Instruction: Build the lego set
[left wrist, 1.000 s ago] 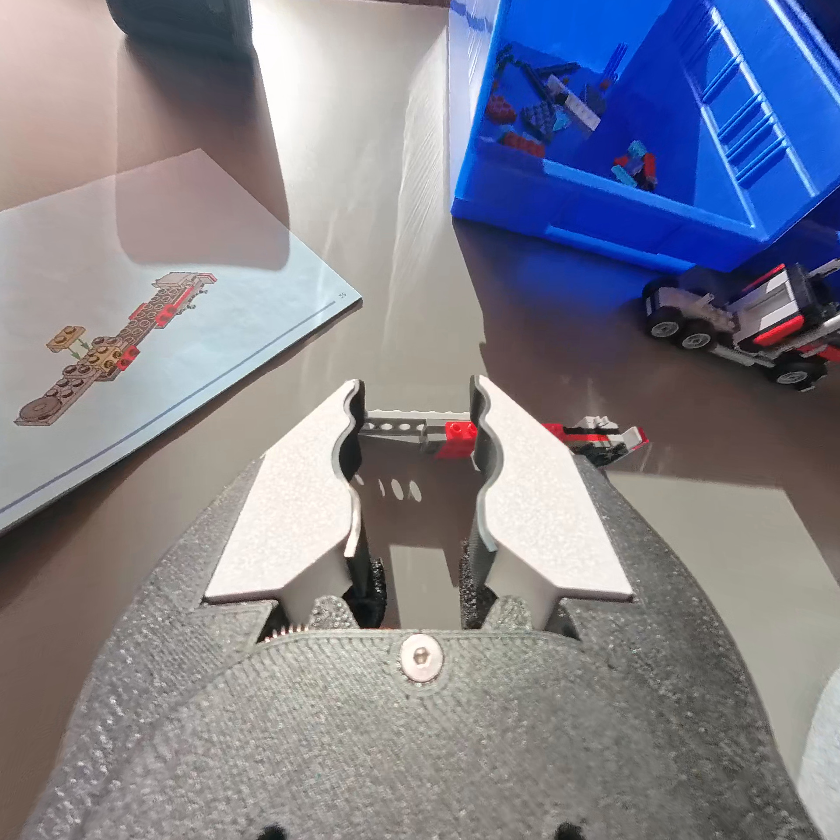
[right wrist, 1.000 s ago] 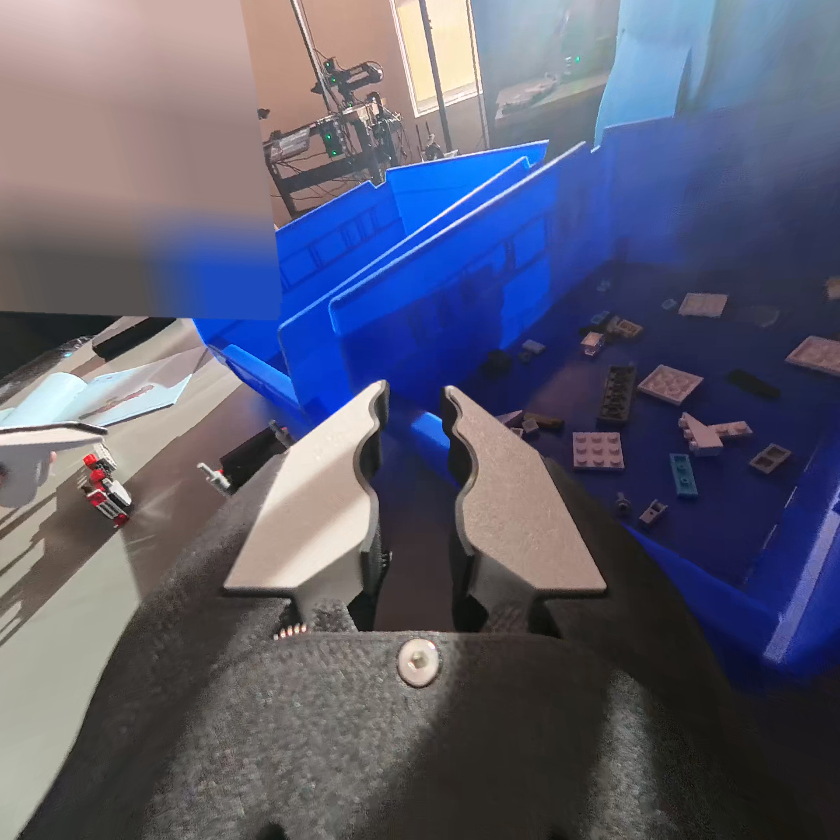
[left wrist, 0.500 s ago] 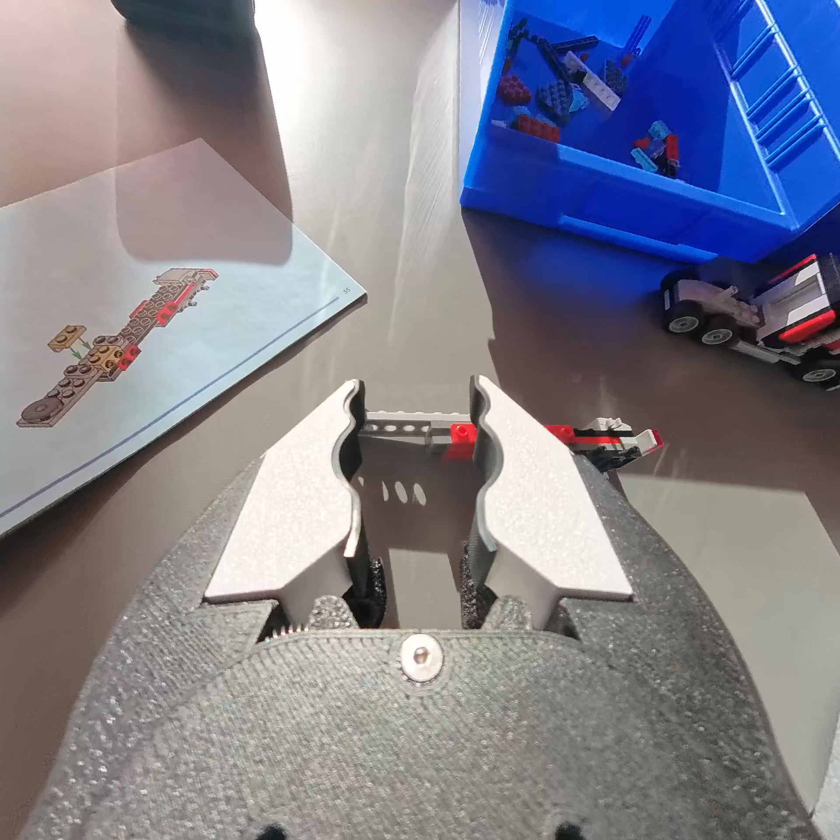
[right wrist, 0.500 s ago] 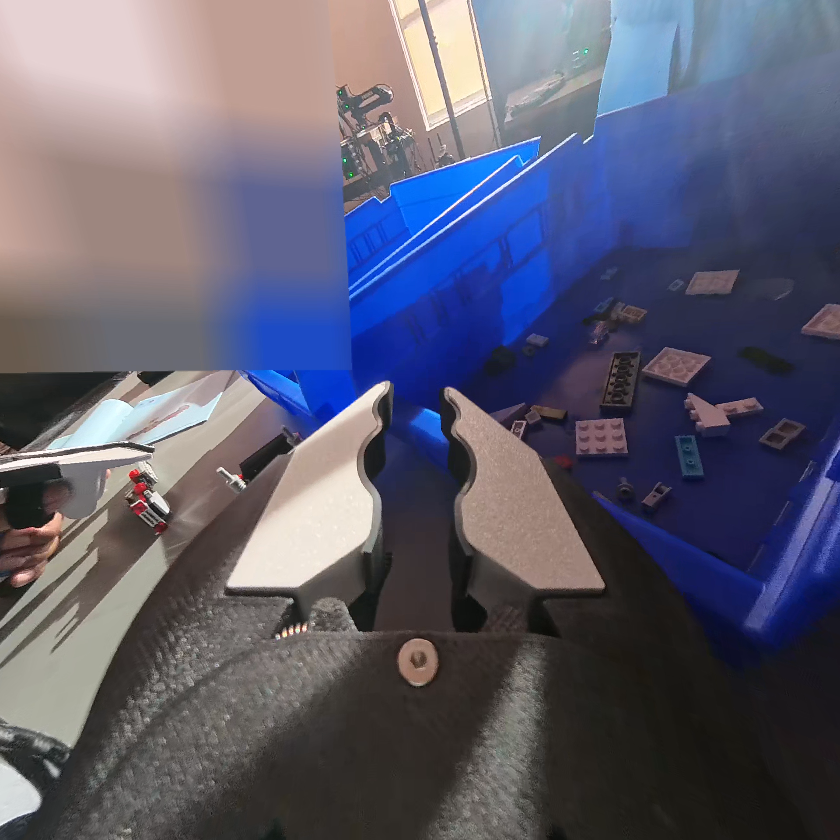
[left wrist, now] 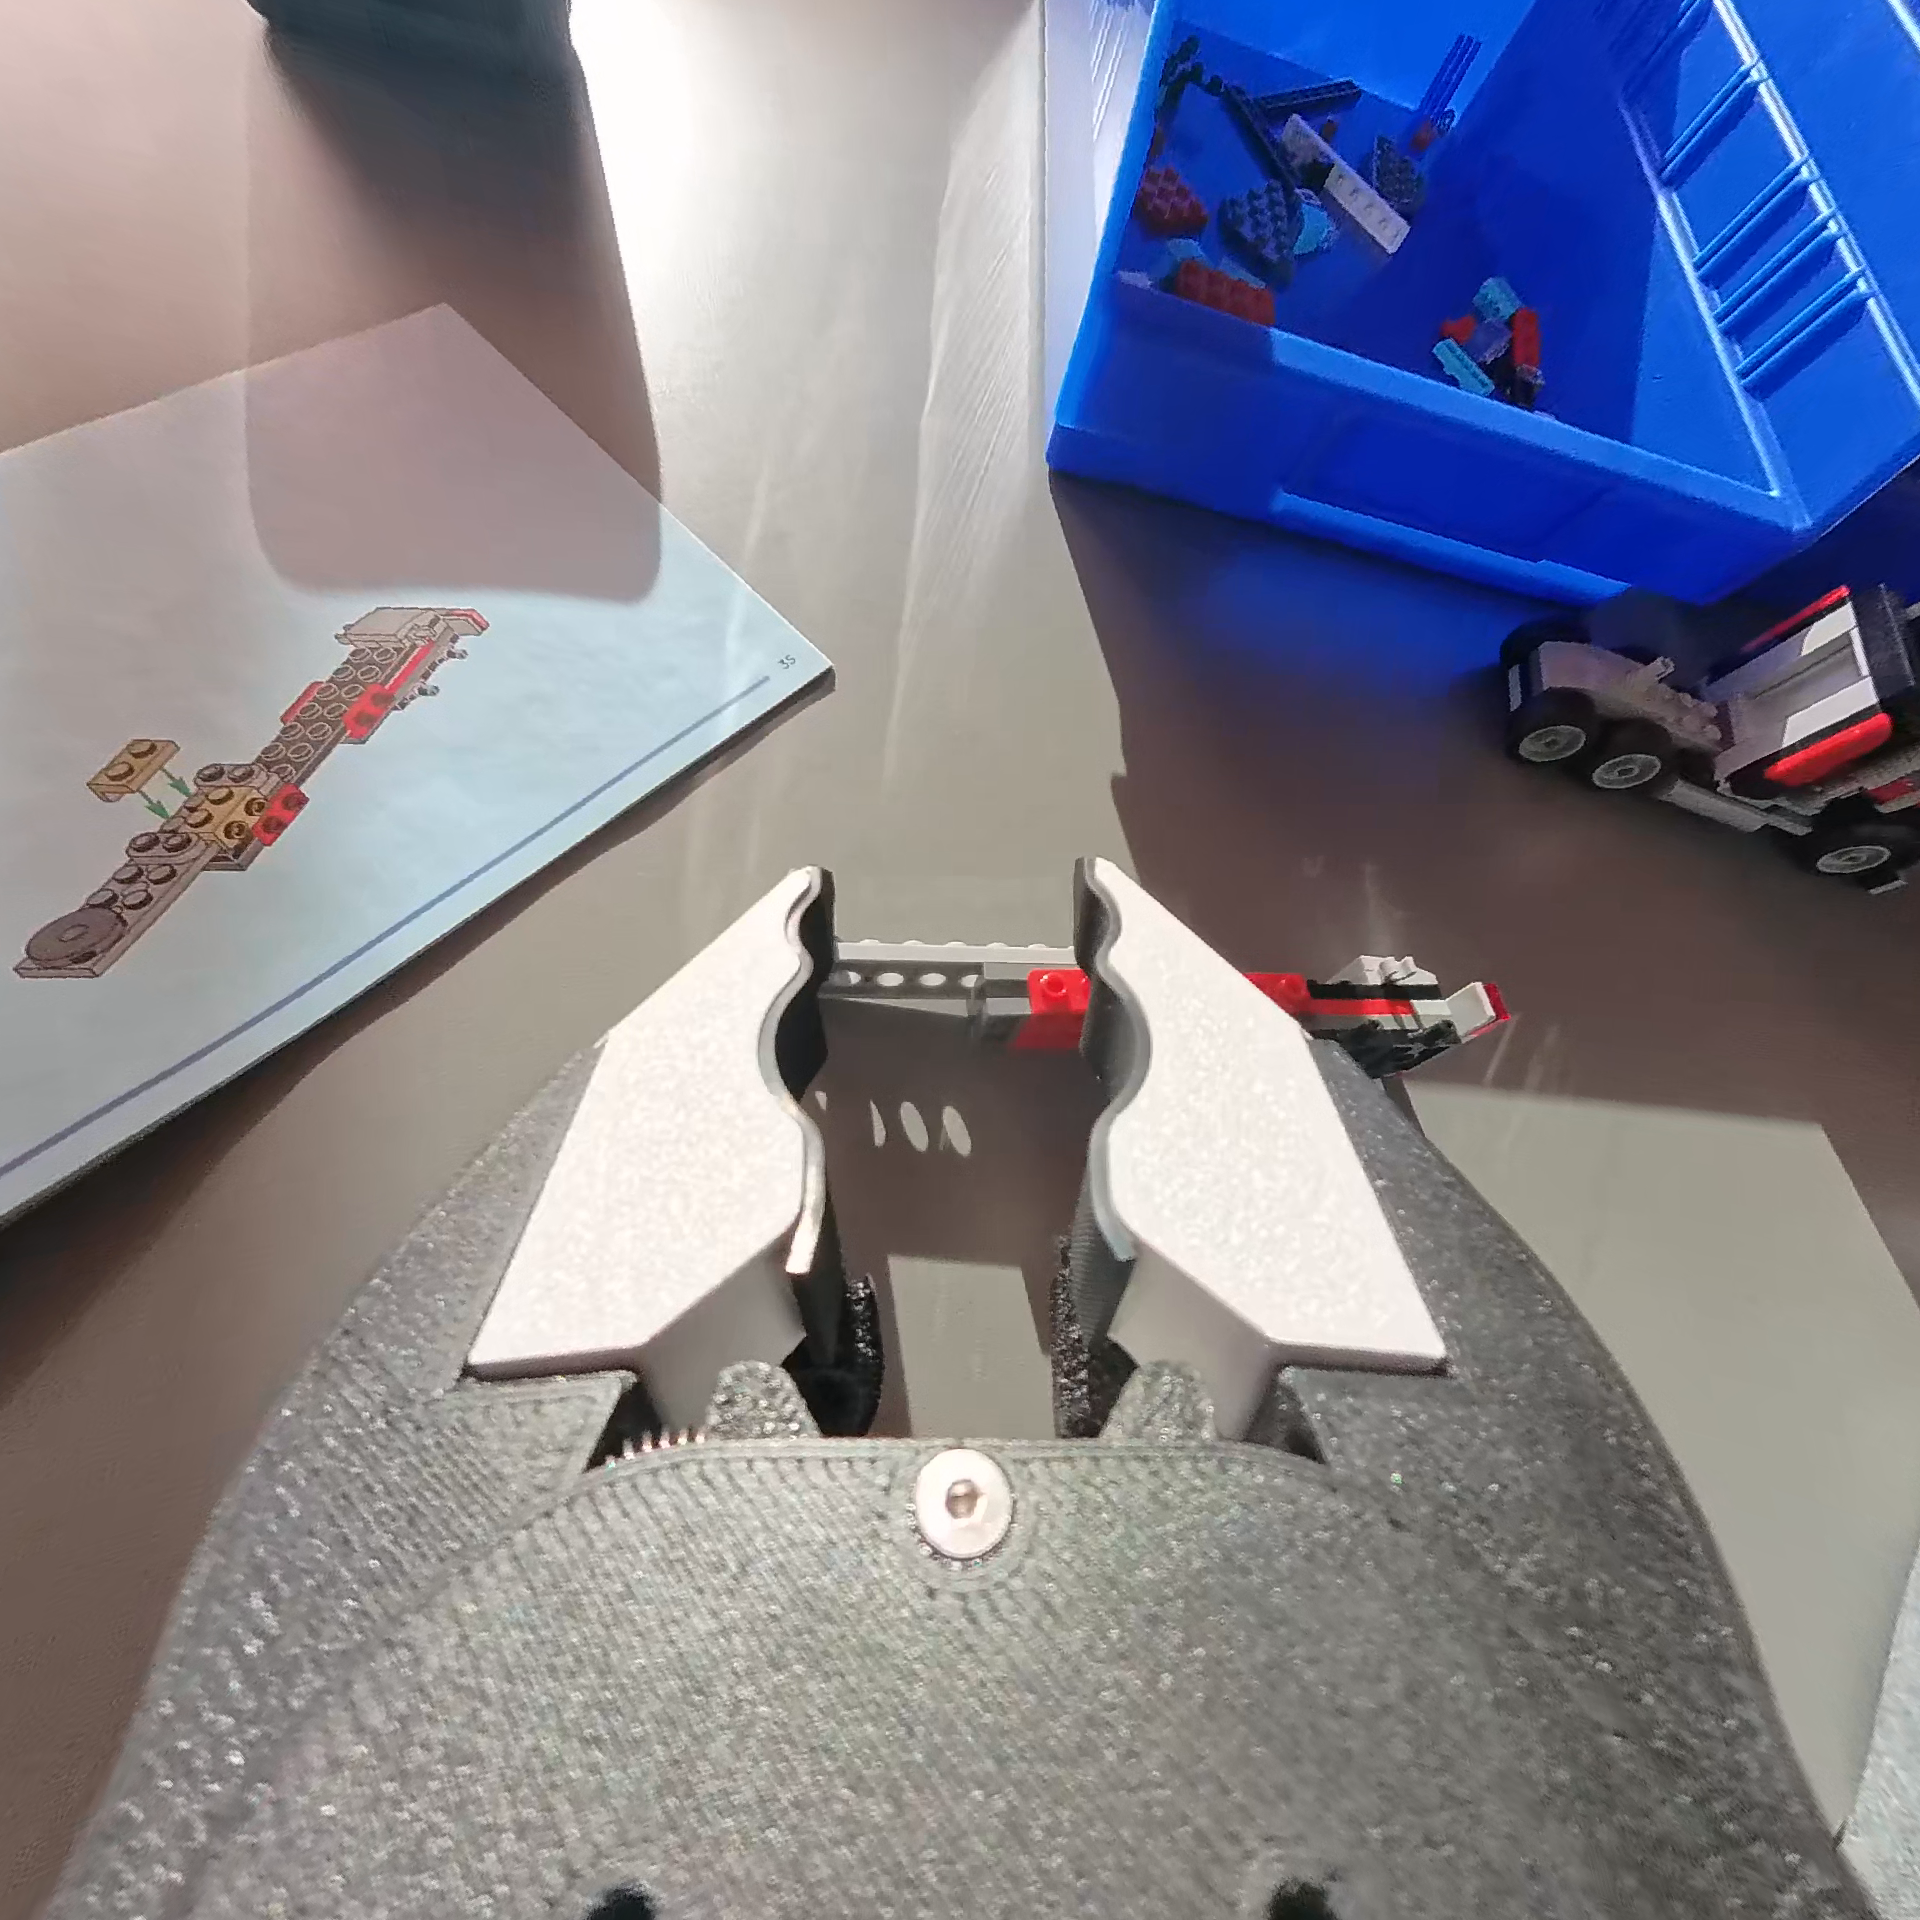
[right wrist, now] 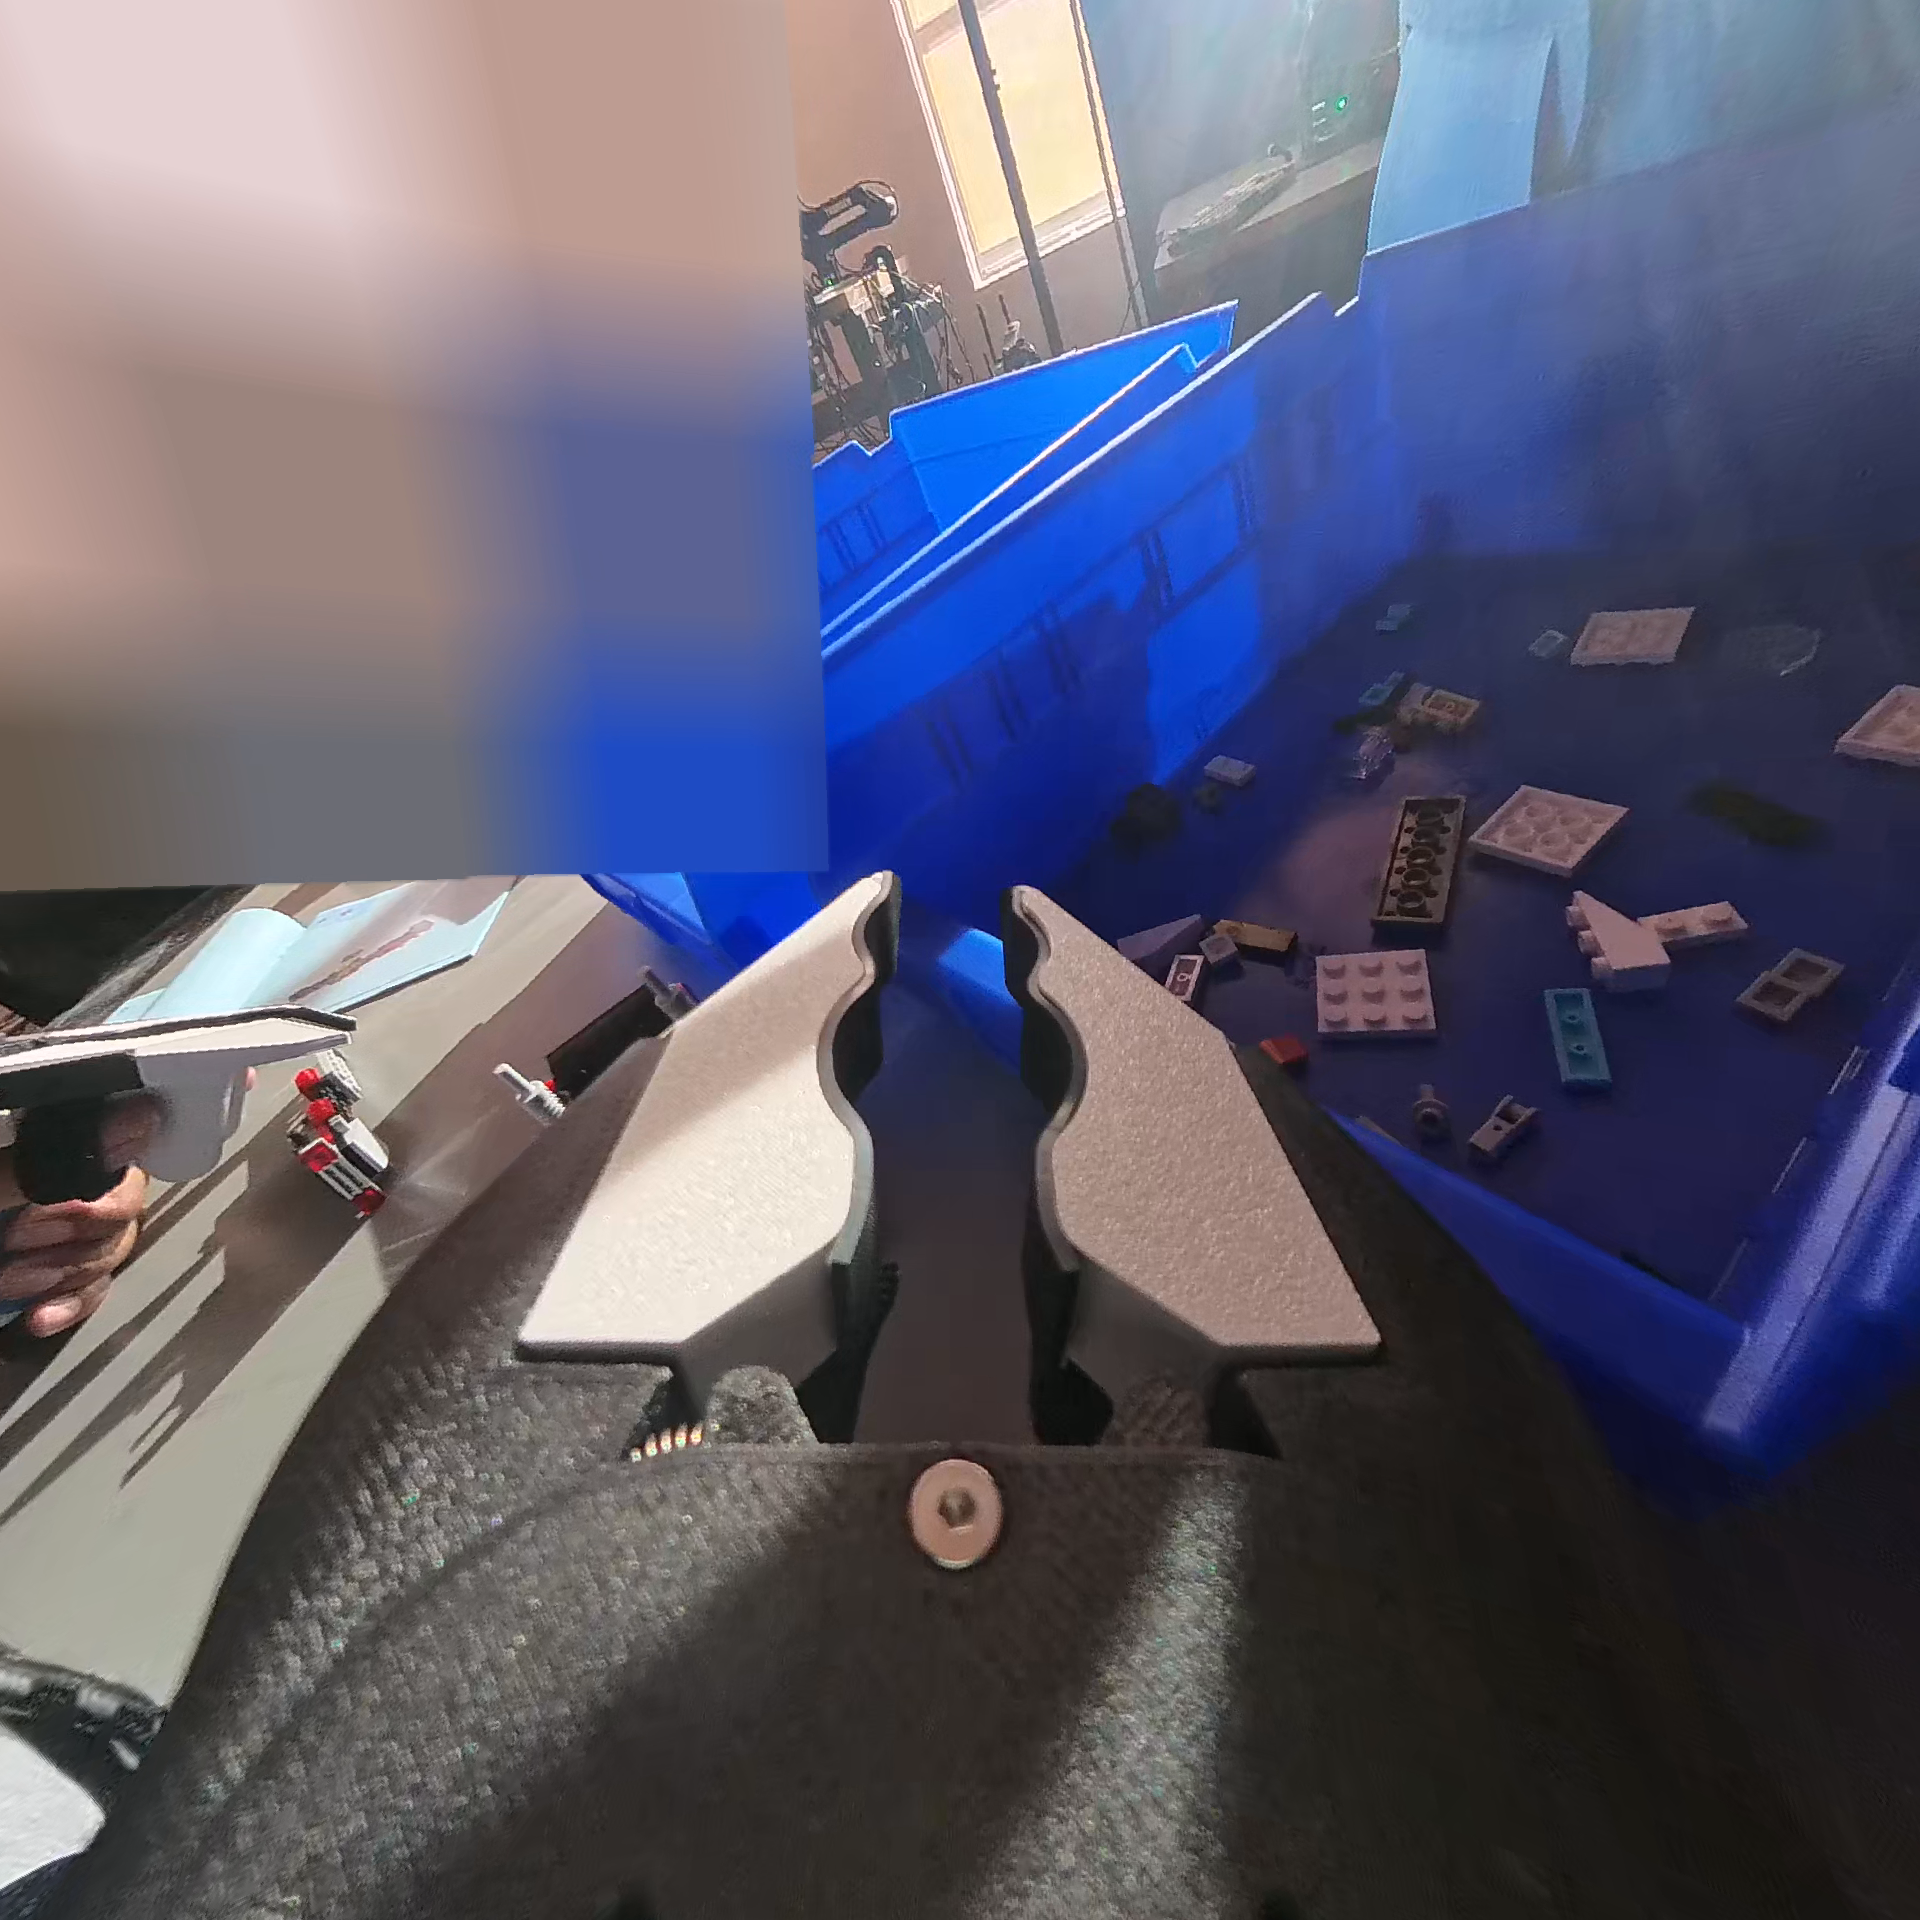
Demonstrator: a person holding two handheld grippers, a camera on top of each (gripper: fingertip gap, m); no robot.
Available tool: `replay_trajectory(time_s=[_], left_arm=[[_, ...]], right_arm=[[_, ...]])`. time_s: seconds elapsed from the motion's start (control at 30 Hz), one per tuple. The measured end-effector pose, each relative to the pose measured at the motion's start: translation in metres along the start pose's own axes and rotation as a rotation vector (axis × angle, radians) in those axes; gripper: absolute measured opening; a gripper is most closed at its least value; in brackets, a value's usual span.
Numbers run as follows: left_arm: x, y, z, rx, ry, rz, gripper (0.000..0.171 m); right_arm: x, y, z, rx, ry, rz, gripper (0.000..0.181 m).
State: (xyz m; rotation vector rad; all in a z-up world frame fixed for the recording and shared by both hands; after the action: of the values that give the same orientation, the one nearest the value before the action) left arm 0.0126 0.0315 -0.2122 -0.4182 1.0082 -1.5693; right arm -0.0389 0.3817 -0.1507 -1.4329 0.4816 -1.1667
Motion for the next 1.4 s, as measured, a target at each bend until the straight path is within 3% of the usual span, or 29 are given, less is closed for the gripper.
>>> replay_trajectory(time_s=[0.37,0.83,1.4], left_arm=[[0.0,-0.005,0.004,-0.041,0.026,0.03,0.048],[0.0,-0.006,0.006,-0.051,0.048,0.054,0.047],[0.001,-0.004,0.005,-0.04,0.047,0.061,0.047]], right_arm=[[0.002,0.008,-0.006,0.059,0.026,0.046,0.021],[0.015,0.025,-0.018,0.169,0.091,0.266,0.021],[0.02,0.029,-0.022,0.191,0.066,0.292,0.021]])
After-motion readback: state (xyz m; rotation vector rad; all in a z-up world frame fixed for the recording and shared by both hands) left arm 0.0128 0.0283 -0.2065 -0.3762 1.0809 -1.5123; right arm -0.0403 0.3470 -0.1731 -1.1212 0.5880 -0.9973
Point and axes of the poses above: each gripper's, where its closed fingertips meet, z back along the fingers, y out of its underside, x = y × z across the jaws, the point moved 1 cm from there along z, back along the fingers, and after that the axes turned 2 degrees about y, right-handed, at the moved point
